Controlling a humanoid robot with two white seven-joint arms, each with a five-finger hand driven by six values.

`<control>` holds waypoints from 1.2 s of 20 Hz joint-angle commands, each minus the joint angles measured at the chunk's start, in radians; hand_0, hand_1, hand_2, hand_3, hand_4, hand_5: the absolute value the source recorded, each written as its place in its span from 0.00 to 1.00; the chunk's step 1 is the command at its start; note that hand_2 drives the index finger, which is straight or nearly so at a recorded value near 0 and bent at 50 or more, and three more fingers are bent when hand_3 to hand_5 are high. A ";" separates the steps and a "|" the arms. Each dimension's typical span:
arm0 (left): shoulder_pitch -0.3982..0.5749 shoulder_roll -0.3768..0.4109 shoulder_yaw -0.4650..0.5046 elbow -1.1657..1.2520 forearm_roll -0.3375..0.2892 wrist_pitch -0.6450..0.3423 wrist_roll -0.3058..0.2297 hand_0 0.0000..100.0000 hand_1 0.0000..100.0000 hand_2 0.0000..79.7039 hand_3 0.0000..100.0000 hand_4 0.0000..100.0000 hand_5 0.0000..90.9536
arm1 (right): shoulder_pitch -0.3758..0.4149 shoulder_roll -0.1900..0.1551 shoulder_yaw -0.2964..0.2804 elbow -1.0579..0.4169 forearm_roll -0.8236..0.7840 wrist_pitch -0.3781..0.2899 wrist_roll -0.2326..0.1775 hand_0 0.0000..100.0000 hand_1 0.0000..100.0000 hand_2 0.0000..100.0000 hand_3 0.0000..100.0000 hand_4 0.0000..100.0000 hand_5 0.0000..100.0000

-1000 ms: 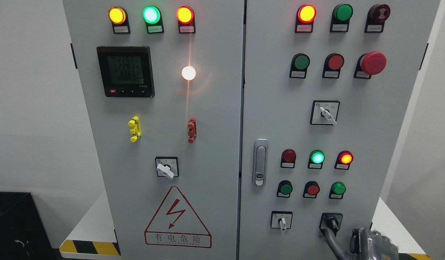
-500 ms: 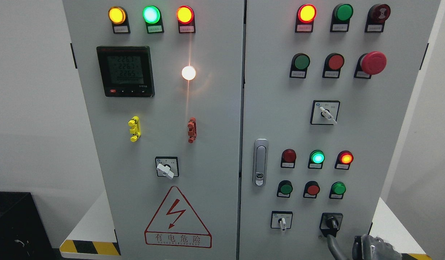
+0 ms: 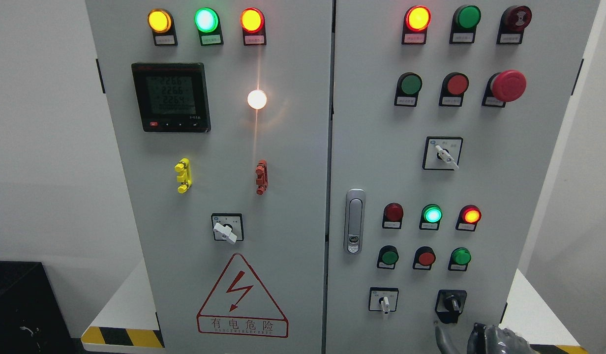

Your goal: Flip black knob to close circuit

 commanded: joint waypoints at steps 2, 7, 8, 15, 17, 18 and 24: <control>0.023 -0.001 0.000 -0.029 0.000 0.000 0.000 0.12 0.56 0.00 0.00 0.00 0.00 | 0.056 0.000 0.082 -0.101 -0.229 -0.016 -0.026 0.00 0.05 0.60 0.87 0.78 0.65; 0.023 -0.001 0.000 -0.029 0.000 0.000 0.000 0.12 0.56 0.00 0.00 0.00 0.00 | 0.106 -0.002 0.078 -0.133 -0.339 -0.025 -0.032 0.00 0.06 0.40 0.65 0.64 0.54; 0.023 0.001 0.000 -0.029 0.000 0.000 0.000 0.12 0.56 0.00 0.00 0.00 0.00 | 0.113 -0.002 0.078 -0.146 -0.399 -0.028 -0.032 0.00 0.06 0.35 0.58 0.59 0.48; 0.023 0.001 0.000 -0.029 0.000 0.000 0.000 0.12 0.56 0.00 0.00 0.00 0.00 | 0.179 -0.002 0.081 -0.193 -0.724 -0.091 -0.032 0.00 0.03 0.23 0.42 0.40 0.30; 0.023 0.001 0.000 -0.029 0.000 0.000 0.000 0.12 0.56 0.00 0.00 0.00 0.00 | 0.195 -0.002 0.084 -0.199 -0.812 -0.115 -0.032 0.00 0.03 0.21 0.39 0.36 0.26; 0.023 0.001 0.000 -0.029 0.000 0.000 0.000 0.12 0.56 0.00 0.00 0.00 0.00 | 0.200 -0.002 0.084 -0.203 -0.852 -0.129 -0.031 0.00 0.02 0.21 0.38 0.35 0.24; 0.023 -0.001 0.000 -0.029 0.000 0.000 0.000 0.12 0.56 0.00 0.00 0.00 0.00 | 0.254 -0.003 0.084 -0.233 -1.010 -0.173 0.019 0.00 0.01 0.15 0.32 0.29 0.15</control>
